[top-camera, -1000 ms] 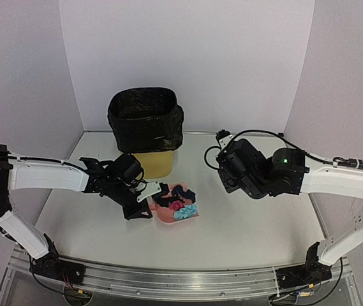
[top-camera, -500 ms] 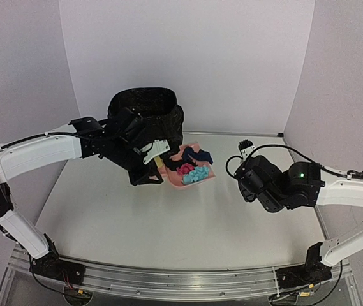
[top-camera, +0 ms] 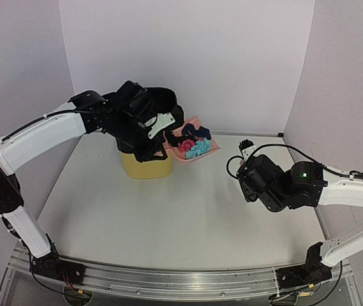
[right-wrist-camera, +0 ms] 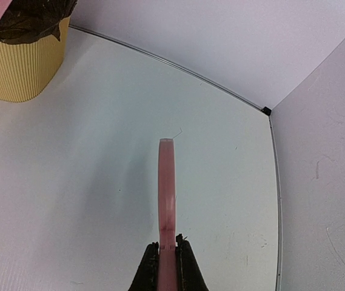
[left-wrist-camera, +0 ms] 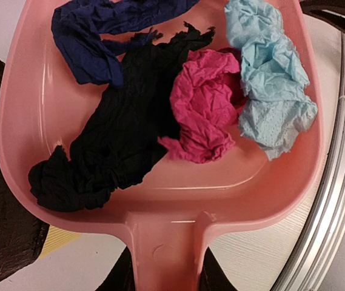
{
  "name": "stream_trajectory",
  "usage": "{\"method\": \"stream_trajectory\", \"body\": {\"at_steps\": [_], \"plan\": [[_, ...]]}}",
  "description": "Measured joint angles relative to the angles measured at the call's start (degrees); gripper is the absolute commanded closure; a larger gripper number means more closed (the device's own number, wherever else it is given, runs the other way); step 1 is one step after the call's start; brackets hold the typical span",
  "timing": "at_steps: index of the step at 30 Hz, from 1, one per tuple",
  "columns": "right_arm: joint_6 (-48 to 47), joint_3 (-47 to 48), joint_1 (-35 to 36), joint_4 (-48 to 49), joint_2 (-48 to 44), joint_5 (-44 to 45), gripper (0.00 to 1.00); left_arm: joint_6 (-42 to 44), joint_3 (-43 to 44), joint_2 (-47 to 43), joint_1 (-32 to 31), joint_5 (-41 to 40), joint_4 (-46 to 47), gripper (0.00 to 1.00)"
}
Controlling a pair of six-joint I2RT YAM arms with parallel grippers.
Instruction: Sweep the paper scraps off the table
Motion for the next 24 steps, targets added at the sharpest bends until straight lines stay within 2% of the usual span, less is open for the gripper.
{"method": "stream_trajectory", "body": {"at_steps": [9, 18, 24], "plan": [[-0.5, 0.0, 0.0, -0.3, -0.1, -1.0, 1.0, 0.0, 10.1, 2.8, 1.0, -0.9, -3.6, 1.0], [-0.8, 0.0, 0.0, -1.2, -0.1, -3.9, 1.0, 1.7, 20.3, 6.7, 10.2, -0.2, -7.9, 1.0], [-0.8, 0.0, 0.0, -1.8, 0.6, -4.5, 1.0, 2.9, 25.2, 6.6, 12.1, -6.8, -8.5, 1.0]]}}
